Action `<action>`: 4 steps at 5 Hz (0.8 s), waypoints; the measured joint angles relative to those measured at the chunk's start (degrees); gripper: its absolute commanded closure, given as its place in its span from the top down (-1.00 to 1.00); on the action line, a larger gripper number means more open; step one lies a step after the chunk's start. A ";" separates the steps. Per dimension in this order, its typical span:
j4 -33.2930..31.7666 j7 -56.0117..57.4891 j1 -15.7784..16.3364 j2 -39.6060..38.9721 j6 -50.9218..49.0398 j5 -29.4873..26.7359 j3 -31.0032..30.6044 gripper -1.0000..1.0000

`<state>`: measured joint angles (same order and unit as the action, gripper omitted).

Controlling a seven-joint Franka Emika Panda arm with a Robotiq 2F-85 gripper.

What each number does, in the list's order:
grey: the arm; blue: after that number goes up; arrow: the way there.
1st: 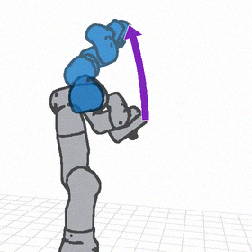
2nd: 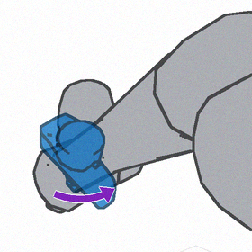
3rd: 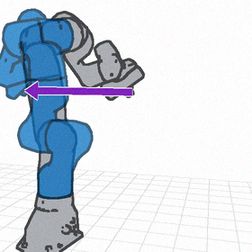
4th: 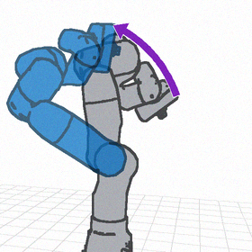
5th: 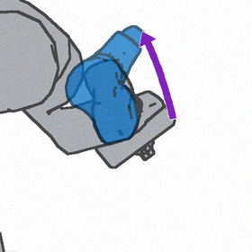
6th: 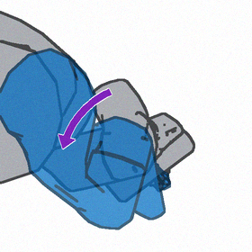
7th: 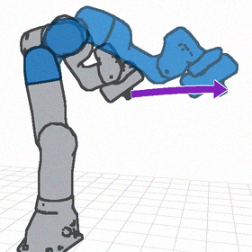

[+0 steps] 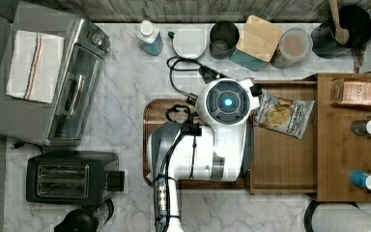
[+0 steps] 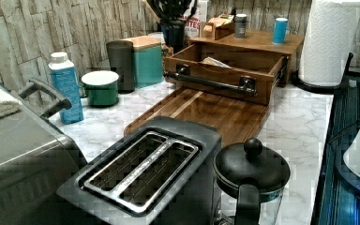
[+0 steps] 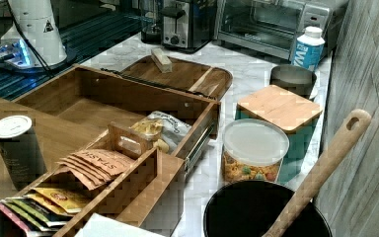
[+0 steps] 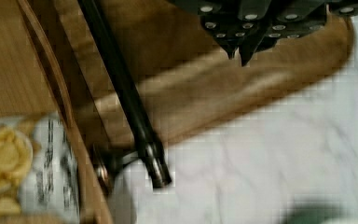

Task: Close the drawer.

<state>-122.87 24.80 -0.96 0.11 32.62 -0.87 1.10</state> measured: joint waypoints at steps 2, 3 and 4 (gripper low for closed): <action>-8.95 3.55 2.88 0.19 6.27 11.56 0.08 -1.00; -13.43 3.55 3.68 0.18 13.40 16.84 -0.73 -1.00; -14.77 3.55 3.74 -0.94 16.11 17.64 -1.18 -1.00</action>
<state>-137.64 28.35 2.79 -0.83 48.73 16.77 -0.08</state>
